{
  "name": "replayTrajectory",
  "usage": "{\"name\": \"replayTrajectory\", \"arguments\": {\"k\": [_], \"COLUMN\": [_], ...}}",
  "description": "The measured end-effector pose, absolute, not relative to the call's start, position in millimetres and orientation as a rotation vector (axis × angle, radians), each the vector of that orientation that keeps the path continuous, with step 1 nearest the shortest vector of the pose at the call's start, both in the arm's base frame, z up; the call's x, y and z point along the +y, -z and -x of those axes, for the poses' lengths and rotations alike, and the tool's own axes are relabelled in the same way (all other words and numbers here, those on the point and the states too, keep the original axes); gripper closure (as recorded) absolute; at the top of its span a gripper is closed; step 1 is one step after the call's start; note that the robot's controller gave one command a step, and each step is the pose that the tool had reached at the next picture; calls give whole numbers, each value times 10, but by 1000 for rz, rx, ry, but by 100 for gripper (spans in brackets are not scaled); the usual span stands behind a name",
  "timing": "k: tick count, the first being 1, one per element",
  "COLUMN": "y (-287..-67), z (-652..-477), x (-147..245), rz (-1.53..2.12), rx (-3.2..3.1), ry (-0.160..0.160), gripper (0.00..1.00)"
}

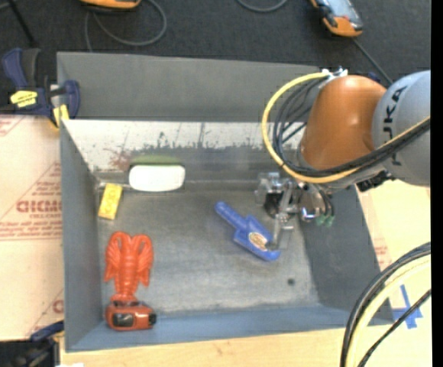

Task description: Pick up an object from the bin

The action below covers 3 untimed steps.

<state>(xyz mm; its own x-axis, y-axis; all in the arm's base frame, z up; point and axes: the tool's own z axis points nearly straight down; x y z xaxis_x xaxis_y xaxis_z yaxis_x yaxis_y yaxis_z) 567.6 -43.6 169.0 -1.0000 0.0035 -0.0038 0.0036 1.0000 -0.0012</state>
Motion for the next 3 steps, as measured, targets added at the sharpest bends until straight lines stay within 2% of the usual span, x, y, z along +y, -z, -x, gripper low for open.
{"name": "replayTrajectory", "arguments": {"k": [1, 2, 3], "y": [-1222, -874, -759], "z": [-5845, -5921, -5907], "x": [-345, -511, -319], "rz": [-67, -359, -200], "rx": [3129, 3117, 3134], "ry": [0, -2, 1], "gripper": [0, 0, 100]}}
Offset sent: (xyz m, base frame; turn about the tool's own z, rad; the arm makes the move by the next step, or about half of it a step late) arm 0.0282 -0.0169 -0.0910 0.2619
